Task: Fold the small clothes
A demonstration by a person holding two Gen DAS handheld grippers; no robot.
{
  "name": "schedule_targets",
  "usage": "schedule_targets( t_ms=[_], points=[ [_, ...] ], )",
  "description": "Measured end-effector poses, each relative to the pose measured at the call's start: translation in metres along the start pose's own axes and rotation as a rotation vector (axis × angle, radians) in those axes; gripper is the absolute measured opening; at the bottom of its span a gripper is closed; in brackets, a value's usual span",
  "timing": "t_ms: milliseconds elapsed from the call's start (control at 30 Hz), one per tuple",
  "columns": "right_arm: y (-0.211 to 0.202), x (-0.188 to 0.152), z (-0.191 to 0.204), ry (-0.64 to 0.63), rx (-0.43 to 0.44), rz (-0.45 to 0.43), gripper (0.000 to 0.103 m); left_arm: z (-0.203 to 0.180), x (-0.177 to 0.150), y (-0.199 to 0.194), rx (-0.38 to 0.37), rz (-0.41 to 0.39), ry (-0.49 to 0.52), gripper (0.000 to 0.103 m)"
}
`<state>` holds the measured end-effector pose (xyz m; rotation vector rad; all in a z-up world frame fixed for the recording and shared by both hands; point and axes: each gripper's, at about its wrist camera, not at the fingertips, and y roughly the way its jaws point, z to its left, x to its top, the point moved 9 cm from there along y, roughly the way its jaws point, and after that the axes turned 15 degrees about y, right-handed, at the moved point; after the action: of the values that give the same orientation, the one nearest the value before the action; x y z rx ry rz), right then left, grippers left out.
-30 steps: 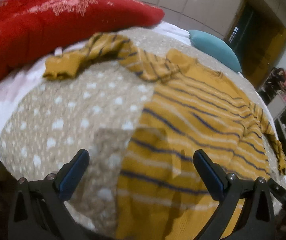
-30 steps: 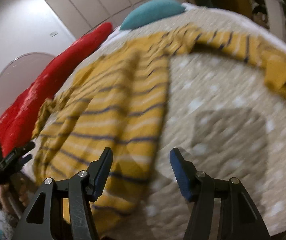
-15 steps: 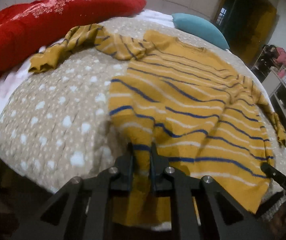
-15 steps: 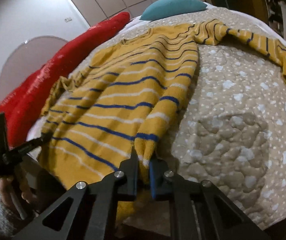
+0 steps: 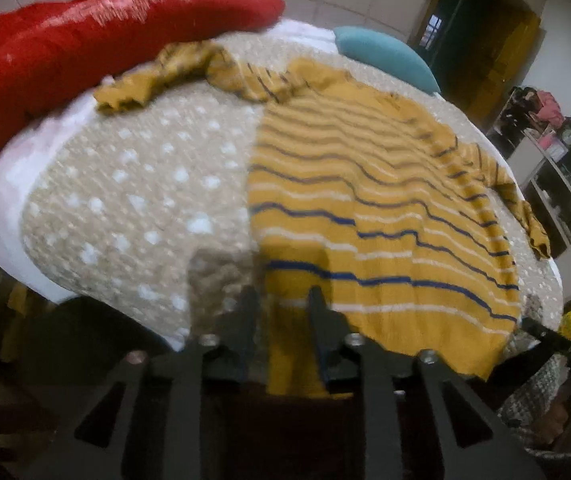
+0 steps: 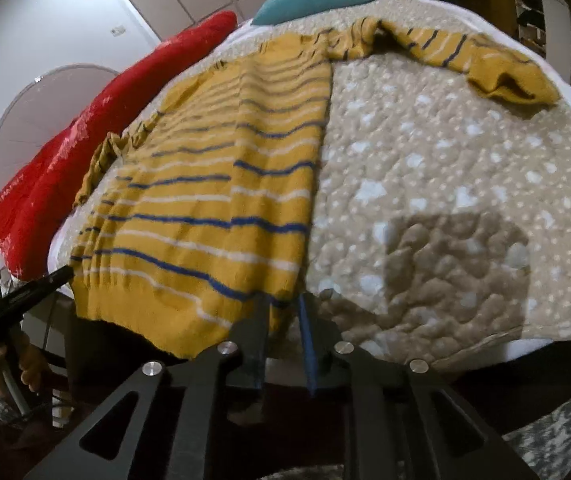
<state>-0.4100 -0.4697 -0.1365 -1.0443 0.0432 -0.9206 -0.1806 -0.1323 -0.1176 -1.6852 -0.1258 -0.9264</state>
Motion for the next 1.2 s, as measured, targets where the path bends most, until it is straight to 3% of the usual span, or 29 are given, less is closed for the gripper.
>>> schedule_targets(
  t_ms=[67, 200, 300, 500, 600, 700, 800, 833, 867, 900, 933, 1033, 1133, 1200],
  points=[
    [-0.005, 0.006, 0.001, 0.001, -0.001, -0.029, 0.038, 0.010, 0.008, -0.006, 0.047, -0.027, 0.002, 0.051],
    [-0.009, 0.016, 0.009, -0.046, -0.035, -0.069, 0.043, 0.040, 0.028, -0.014, 0.129, -0.072, -0.031, 0.070],
    [-0.007, 0.028, 0.022, -0.094, -0.061, -0.110, 0.049, 0.074, 0.051, -0.014, 0.205, -0.109, -0.055, 0.080],
    [0.006, 0.052, 0.041, -0.151, -0.094, -0.162, 0.054, 0.152, 0.096, 0.025, 0.291, -0.096, -0.106, 0.081],
    [0.019, 0.058, 0.044, -0.140, -0.096, -0.146, 0.054, 0.179, 0.113, 0.053, 0.418, -0.044, 0.001, 0.081],
    [0.032, 0.056, 0.043, -0.138, -0.115, -0.121, 0.054, 0.183, 0.127, 0.085, 0.447, 0.012, 0.142, 0.081],
    [0.040, 0.054, 0.040, -0.147, -0.146, -0.111, 0.054, 0.194, 0.135, 0.111, 0.458, 0.066, 0.192, 0.081],
    [0.041, 0.054, 0.040, -0.147, -0.152, -0.112, 0.054, 0.201, 0.138, 0.121, 0.450, 0.085, 0.185, 0.079],
    [0.042, 0.054, 0.040, -0.145, -0.159, -0.115, 0.054, 0.205, 0.138, 0.126, 0.437, 0.099, 0.170, 0.057],
    [0.043, 0.055, 0.041, -0.145, -0.165, -0.117, 0.054, 0.210, 0.139, 0.129, 0.420, 0.116, 0.149, 0.013],
    [0.043, 0.055, 0.041, -0.146, -0.172, -0.120, 0.054, 0.220, 0.138, 0.129, 0.390, 0.143, 0.090, 0.009],
    [0.043, 0.055, 0.041, -0.154, -0.194, -0.124, 0.054, 0.243, 0.149, 0.098, 0.261, 0.056, -0.071, 0.008],
    [0.046, 0.057, 0.041, -0.171, -0.217, -0.125, 0.054, 0.282, 0.167, 0.046, 0.290, -0.030, -0.166, 0.008],
    [0.048, 0.059, 0.042, -0.170, -0.218, -0.129, 0.054, 0.312, 0.178, 0.008, 0.347, -0.075, -0.210, 0.008]
  ],
)
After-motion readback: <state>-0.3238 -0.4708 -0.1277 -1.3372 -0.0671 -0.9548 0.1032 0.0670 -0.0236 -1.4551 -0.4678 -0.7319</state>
